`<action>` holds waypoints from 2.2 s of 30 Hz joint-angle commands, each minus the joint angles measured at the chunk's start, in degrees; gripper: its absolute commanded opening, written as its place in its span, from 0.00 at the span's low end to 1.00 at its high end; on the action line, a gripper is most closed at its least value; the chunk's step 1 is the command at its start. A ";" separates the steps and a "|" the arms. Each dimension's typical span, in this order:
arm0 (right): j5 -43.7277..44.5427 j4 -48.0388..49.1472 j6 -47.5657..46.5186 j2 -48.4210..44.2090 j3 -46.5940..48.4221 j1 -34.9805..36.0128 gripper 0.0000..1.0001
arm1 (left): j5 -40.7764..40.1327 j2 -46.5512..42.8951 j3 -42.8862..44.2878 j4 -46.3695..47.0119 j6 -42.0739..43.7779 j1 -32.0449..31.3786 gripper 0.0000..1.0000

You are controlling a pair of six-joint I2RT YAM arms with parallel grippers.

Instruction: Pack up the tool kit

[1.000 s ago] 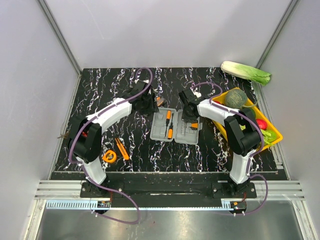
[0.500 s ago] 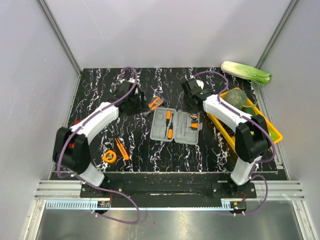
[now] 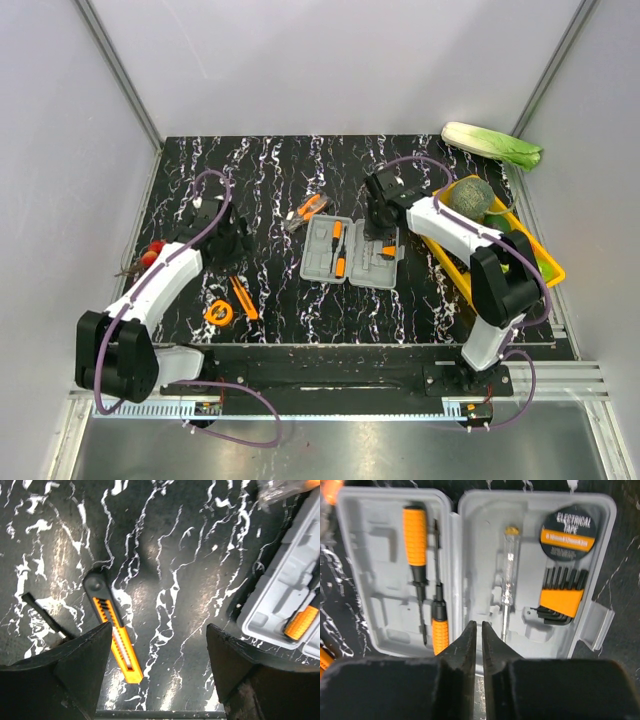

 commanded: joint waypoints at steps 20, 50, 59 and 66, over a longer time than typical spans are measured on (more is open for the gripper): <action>-1.16 0.43 4.62 5.53 -5.98 0.79 0.00 | 0.96 -1.15 -5.50 1.09 -2.17 6.44 0.79; -0.28 4.02 3.48 -7.04 -3.16 0.79 0.25 | 1.84 14.40 -2.51 0.56 -1.91 7.14 0.55; -0.54 5.70 2.96 -6.78 -4.84 0.70 0.25 | 2.37 17.40 -1.11 0.83 -0.76 6.97 0.20; 0.07 5.70 3.04 -8.53 -6.33 0.52 0.25 | 4.82 13.36 6.18 1.17 3.45 2.06 0.00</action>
